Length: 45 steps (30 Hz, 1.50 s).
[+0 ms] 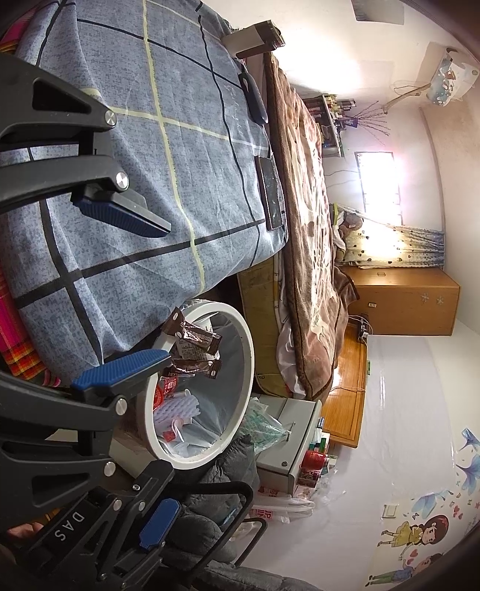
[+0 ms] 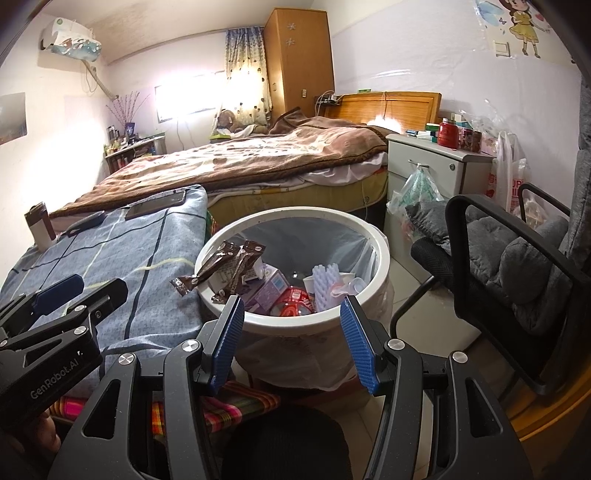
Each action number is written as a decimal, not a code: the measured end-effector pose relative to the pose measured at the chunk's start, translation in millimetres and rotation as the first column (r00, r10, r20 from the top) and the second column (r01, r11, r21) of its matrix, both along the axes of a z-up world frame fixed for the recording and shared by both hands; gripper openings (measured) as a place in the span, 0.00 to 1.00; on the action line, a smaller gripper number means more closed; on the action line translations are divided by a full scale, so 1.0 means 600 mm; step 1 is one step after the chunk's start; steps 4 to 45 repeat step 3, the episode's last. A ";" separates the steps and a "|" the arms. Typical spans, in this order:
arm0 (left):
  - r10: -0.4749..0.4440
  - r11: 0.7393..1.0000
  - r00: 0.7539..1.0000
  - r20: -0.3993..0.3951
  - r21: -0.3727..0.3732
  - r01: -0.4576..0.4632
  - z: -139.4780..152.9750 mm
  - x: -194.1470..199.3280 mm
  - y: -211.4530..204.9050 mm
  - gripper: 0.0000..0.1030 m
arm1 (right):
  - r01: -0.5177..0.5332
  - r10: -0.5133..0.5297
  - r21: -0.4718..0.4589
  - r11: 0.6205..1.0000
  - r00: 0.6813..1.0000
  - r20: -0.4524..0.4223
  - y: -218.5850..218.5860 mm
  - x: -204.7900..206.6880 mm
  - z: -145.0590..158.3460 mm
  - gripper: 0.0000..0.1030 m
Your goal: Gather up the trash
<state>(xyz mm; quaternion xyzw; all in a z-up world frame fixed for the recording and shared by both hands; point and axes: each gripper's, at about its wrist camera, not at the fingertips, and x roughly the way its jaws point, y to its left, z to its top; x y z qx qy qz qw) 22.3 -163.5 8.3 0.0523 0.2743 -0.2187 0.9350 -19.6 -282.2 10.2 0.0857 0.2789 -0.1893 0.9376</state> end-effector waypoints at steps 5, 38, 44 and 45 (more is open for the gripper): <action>0.000 1.000 1.000 0.000 0.001 0.000 -0.001 0.000 0.000 0.63 | 0.001 -0.001 -0.001 1.000 1.000 0.000 0.000 0.000 0.000 0.55; 0.000 1.000 1.000 0.000 0.001 0.000 -0.001 0.000 0.000 0.63 | 0.001 -0.001 -0.001 1.000 1.000 0.000 0.000 0.000 0.000 0.55; 0.000 1.000 1.000 0.000 0.001 0.000 -0.001 0.000 0.000 0.63 | 0.001 -0.001 -0.001 1.000 1.000 0.000 0.000 0.000 0.000 0.55; 0.000 1.000 1.000 0.000 0.001 0.000 -0.001 0.000 0.000 0.63 | 0.001 -0.001 -0.001 1.000 1.000 0.000 0.000 0.000 0.000 0.55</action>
